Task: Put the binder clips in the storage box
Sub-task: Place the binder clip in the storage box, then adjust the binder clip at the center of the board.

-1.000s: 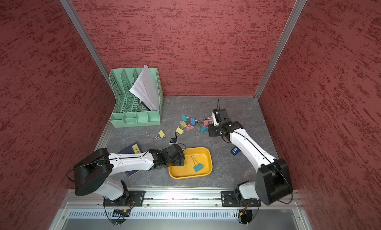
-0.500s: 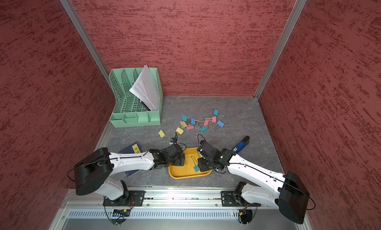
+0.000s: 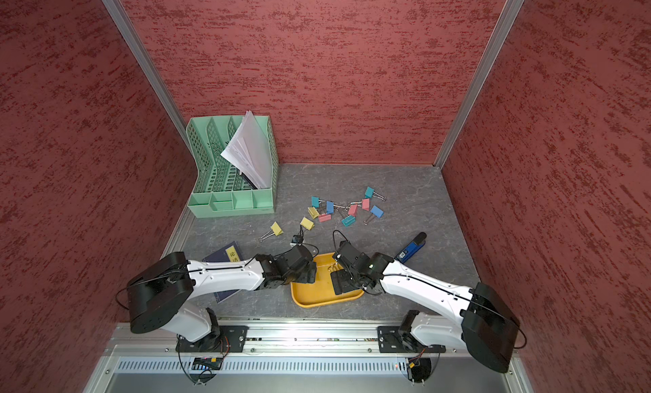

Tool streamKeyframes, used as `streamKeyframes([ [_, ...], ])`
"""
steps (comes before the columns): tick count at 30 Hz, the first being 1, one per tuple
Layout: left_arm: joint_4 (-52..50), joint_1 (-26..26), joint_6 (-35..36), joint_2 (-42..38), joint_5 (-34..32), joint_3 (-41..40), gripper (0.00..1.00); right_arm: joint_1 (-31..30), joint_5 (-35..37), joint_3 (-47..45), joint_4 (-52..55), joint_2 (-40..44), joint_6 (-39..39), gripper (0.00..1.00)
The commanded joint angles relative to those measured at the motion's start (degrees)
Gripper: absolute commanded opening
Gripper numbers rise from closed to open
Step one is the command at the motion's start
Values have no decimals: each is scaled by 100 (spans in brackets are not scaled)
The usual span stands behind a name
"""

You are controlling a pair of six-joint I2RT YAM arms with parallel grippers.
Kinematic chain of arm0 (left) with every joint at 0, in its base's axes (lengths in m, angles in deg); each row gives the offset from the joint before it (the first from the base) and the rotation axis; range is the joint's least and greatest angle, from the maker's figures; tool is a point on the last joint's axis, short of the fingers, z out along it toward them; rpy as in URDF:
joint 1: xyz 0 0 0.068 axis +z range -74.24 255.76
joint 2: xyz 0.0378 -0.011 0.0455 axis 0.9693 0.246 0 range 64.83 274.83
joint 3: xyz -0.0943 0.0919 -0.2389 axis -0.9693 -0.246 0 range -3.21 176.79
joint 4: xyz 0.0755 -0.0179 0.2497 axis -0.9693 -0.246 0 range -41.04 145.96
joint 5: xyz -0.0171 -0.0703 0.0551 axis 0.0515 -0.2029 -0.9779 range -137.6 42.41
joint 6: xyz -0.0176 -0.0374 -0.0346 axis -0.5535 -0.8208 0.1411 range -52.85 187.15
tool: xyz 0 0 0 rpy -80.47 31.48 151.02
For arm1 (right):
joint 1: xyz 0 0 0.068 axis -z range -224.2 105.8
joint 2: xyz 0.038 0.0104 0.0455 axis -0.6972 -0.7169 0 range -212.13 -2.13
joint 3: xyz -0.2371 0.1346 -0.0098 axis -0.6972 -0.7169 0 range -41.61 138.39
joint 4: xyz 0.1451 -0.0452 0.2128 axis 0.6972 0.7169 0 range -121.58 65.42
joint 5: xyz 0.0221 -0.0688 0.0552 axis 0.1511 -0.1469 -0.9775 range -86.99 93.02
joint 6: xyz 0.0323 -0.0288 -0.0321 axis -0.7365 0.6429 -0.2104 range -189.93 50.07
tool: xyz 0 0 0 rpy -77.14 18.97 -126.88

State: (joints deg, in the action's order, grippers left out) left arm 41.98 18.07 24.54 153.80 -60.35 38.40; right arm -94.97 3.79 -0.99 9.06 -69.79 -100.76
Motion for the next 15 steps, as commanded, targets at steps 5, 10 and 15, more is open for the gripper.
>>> streamKeyframes([
  [5, -138, 30, -11, 333, 300, -57, 92, 1747, -91, 1178, 256, -129, 1060, 94],
  [10, -169, 53, 16, 323, 282, -47, 92, 3210, -342, 2216, -276, -1488, 1429, 63],
  [15, -215, 67, 11, 306, 300, -65, 92, 3587, -234, 3299, -603, -2963, 1557, 12],
])
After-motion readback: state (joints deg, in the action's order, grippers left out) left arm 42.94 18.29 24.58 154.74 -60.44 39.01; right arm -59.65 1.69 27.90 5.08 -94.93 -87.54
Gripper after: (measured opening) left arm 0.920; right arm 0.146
